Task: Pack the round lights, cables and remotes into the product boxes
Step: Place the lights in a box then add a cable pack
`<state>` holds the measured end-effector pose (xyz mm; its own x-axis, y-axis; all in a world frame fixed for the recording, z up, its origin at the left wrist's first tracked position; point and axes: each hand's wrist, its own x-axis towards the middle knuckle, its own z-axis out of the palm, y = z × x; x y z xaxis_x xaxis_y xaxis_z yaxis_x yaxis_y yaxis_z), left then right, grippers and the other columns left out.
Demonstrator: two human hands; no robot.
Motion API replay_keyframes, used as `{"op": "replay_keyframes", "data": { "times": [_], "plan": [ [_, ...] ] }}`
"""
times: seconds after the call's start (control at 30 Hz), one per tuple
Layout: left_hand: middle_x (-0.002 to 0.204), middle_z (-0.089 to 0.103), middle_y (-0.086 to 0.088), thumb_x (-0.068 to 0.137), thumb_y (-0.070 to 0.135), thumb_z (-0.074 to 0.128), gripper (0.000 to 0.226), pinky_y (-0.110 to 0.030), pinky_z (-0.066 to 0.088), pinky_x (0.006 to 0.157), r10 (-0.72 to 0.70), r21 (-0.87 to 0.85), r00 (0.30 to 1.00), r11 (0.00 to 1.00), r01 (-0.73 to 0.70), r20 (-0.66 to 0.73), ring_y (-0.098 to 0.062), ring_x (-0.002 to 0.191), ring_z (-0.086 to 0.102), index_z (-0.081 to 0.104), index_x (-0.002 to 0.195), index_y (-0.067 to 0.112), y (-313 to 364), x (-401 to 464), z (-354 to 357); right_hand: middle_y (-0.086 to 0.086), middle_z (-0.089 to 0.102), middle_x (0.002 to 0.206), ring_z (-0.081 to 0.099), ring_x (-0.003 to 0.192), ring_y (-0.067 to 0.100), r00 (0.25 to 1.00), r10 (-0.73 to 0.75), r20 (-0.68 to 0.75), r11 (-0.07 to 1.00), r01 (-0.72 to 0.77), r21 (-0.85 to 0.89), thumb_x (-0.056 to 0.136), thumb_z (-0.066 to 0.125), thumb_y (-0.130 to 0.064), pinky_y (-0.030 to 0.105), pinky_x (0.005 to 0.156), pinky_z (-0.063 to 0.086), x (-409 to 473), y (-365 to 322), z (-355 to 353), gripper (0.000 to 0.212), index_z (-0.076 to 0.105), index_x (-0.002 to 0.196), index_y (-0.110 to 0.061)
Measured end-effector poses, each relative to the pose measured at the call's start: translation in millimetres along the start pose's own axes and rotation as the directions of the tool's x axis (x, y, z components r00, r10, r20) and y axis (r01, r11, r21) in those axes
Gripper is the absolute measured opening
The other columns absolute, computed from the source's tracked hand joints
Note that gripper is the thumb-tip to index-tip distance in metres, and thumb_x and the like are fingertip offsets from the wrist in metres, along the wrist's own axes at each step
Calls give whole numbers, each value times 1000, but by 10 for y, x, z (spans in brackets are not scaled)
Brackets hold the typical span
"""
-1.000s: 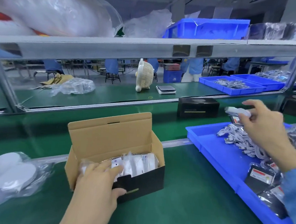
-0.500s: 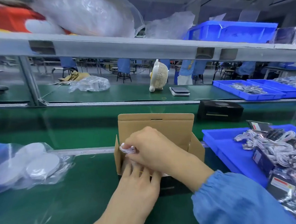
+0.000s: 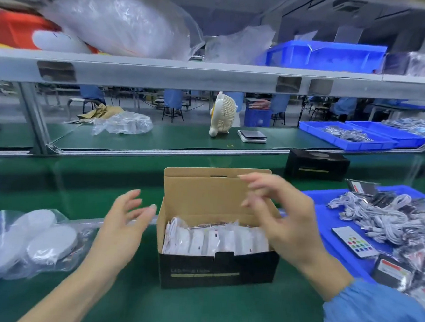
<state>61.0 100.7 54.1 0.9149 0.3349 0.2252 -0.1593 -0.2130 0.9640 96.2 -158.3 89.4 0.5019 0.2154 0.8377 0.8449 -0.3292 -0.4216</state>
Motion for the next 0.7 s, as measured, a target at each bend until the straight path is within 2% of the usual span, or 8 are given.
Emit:
{"op": "replay_keyframes", "data": {
  "times": [0.07,0.1,0.17,0.23,0.43,0.5,0.6,0.7],
  "plan": [
    [119,70,7,89,38,61,36,-33,50,95,-170,-53,952,980,190,256,-12,111,65,60,122,26,-145,160,135,-11,68,105,68,88,12,942,188,-279,980,-198,-7,93,62,-9,27,82,53,-83,278,-351,26,60,112,-27],
    [114,73,6,84,41,63,38,-27,53,87,-190,-90,917,968,235,351,-14,109,67,63,119,24,-200,188,199,-11,67,114,67,99,12,911,361,-201,933,-348,94,93,65,-17,27,89,52,-145,378,-438,34,56,121,-32],
    [113,74,1,78,34,71,40,-19,55,76,-138,-160,893,961,226,429,-18,108,68,64,115,24,-262,203,307,-11,63,129,61,116,6,726,633,269,641,-686,344,84,67,-36,24,94,50,-326,520,-435,56,42,133,-43],
    [116,73,-3,73,22,78,47,-25,57,80,-92,-190,885,962,198,455,-22,107,69,64,116,33,-298,212,271,-13,67,123,62,115,4,632,620,465,486,-774,406,82,75,-32,16,87,50,-470,571,-271,57,48,131,-45],
    [109,74,2,68,14,81,23,-22,53,88,277,-139,886,960,-242,372,-16,108,67,79,89,22,-302,114,215,-5,68,106,62,107,14,836,504,215,788,-547,282,84,67,8,28,94,44,-549,620,-142,27,69,86,-19],
    [115,73,2,61,37,91,36,-22,51,92,290,-92,848,956,-279,444,-15,114,65,79,92,22,-292,56,135,-8,60,126,53,124,9,823,420,383,813,-529,243,83,75,-16,23,99,39,-645,586,-191,18,69,99,-24],
    [122,69,6,65,57,75,43,-18,49,91,320,-34,836,939,-342,446,-11,115,63,73,99,30,-258,-14,127,-9,47,143,39,137,8,778,413,474,793,-563,233,79,58,-70,31,108,33,-687,499,-252,57,61,117,-28],
    [118,70,9,73,50,65,29,-14,43,94,341,3,862,929,-369,374,-7,113,62,69,95,33,-225,-60,215,-9,57,133,51,125,12,803,468,369,781,-571,253,77,54,-67,39,103,37,-663,446,-182,48,63,108,-31]
  ]
}}
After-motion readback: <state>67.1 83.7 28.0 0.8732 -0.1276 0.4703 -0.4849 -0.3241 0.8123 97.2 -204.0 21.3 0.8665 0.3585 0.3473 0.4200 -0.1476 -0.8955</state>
